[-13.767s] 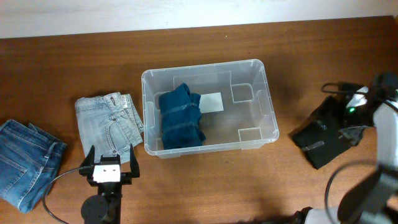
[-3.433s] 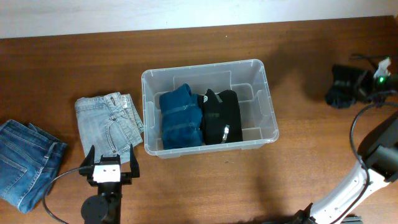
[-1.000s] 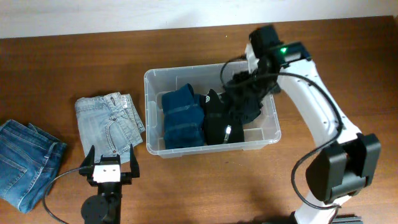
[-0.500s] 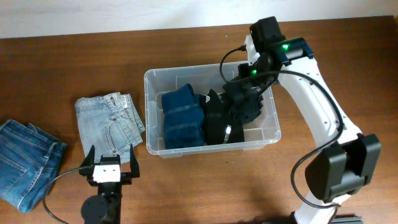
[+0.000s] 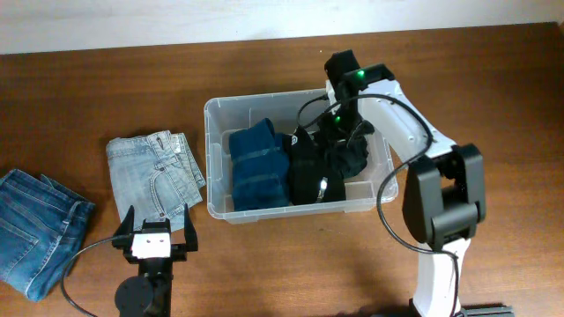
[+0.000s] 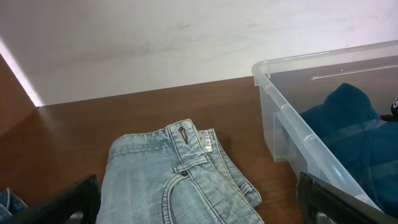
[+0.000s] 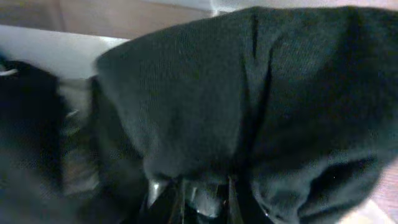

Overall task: Pack container
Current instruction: 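Press the black item down into the bin's right side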

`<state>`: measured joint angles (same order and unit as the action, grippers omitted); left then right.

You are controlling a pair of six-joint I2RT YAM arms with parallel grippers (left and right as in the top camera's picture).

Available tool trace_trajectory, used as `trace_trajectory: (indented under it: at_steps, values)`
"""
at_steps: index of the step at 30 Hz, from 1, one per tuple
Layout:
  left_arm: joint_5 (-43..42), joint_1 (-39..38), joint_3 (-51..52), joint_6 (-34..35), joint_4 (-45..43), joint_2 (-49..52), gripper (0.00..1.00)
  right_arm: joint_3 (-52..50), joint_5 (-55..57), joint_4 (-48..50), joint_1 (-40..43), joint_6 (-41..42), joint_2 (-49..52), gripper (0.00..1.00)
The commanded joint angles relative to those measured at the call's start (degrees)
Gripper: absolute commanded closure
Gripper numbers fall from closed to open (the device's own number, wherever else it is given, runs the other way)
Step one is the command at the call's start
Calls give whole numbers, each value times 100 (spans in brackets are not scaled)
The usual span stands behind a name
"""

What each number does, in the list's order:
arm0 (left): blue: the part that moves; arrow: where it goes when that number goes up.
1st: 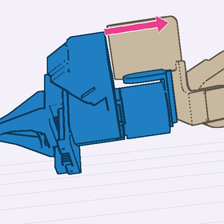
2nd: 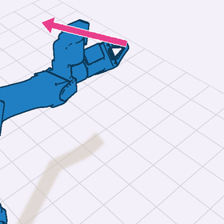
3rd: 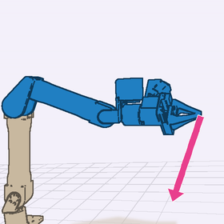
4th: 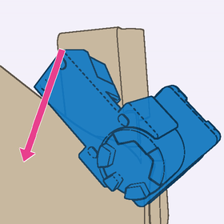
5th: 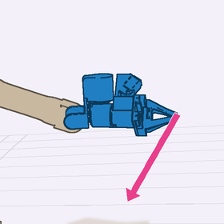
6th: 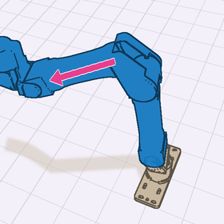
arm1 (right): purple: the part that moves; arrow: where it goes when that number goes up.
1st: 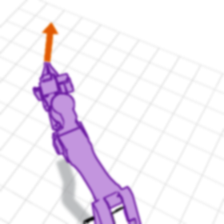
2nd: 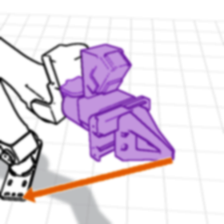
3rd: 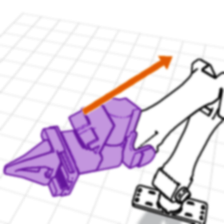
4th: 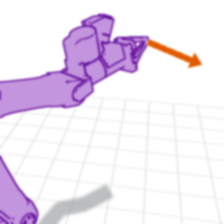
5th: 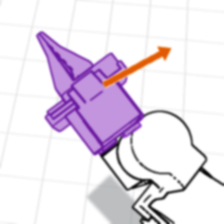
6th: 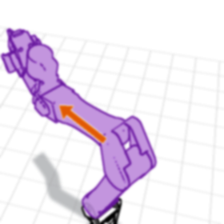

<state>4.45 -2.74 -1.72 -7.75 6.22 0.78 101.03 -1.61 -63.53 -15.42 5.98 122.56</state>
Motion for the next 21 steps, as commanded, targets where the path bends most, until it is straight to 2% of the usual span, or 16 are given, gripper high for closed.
trace_trajectory:
  at_steps: [1, 8, 13, 17, 21]
  values:
    - [-61, 28, 33, -74, -15, -48, 0, -46, 96, 48, -39, -109, 98, 83]
    - [-61, 28, 33, -74, -15, -48, 1, 590, 61, -745, -33, -127, -704, 82]
    - [-61, 28, 33, -74, -15, -48, 1, 608, 59, -1185, -26, -122, -1156, 80]
    - [-61, 28, 33, -74, -15, -48, 1, 417, 55, -1344, -33, -114, -1154, 79]
    - [-61, 28, 33, -74, -15, -48, 1, -90, 35, -1086, -33, -107, -1152, 80]
